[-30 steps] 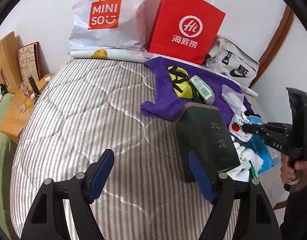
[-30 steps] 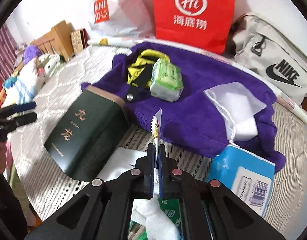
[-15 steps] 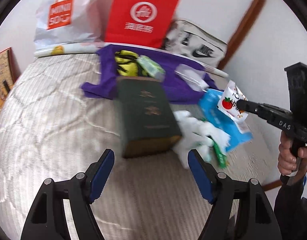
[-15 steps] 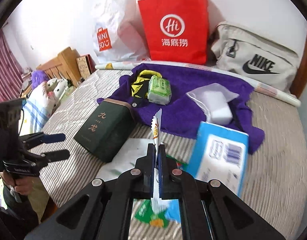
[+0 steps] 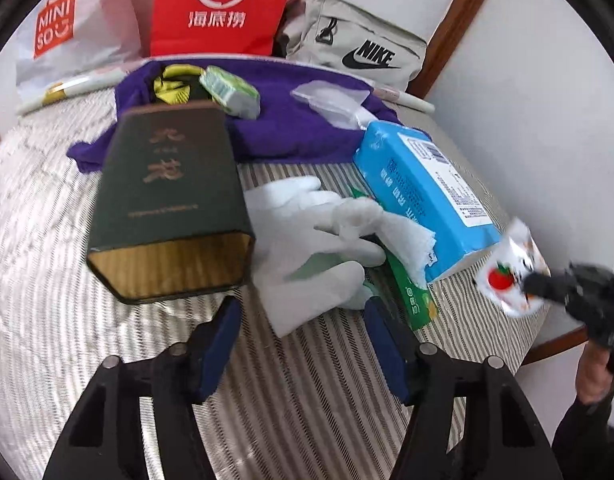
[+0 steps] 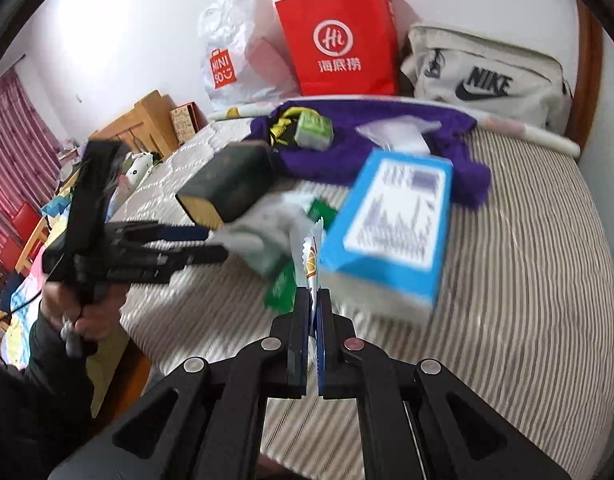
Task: Organize soft objects
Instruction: 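Grasp the white gloves with the left tool while the right tool holds the snack packet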
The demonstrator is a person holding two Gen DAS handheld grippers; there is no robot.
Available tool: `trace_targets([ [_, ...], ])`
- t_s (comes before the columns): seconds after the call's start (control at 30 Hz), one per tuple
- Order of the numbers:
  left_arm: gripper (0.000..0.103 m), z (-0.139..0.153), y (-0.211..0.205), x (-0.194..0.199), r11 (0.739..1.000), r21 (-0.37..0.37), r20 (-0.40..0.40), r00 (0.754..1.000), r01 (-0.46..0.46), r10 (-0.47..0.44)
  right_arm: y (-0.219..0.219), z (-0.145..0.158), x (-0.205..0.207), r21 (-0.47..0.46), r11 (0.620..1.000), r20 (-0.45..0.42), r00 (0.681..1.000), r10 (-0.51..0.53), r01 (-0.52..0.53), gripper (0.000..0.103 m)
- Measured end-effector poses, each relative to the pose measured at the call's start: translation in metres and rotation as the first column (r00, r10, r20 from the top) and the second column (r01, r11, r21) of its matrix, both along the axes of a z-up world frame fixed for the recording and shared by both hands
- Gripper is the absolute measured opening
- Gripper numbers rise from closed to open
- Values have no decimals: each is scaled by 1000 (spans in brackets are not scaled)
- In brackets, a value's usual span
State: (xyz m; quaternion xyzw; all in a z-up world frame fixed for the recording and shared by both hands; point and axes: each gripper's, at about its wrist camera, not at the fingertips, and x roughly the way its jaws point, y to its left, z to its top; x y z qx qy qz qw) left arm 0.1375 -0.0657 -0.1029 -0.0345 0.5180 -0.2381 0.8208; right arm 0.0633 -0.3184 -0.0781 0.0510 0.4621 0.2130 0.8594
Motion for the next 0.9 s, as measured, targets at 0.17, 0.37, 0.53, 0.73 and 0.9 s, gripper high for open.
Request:
trace_targets([
  [0.17, 43, -6, -3, 3, 1000, -18, -9, 1000, -18, 17, -12, -16, -13, 30, 999, -31, 999, -22, 23, 3],
  [0.37, 12, -4, -6, 3, 1000, -23, 7, 1000, 2, -2, -19, -39, -14, 67, 996, -87, 995, -51, 57, 3],
  [0.53, 9, 10, -3, -11, 999, -39, 38, 999, 30, -28, -16, -41, -15, 72, 996, -88, 995, -51, 58, 3],
  [0.73, 8, 34, 6, -39, 998, -41, 88, 995, 53, -49, -13, -39, -18, 36, 997, -68, 996, -59, 61, 3],
  [0.9, 8, 46, 27, -60, 1000, -8, 123, 992, 20, -19, -14, -40, -20, 18, 996, -60, 995, -81, 82, 3],
])
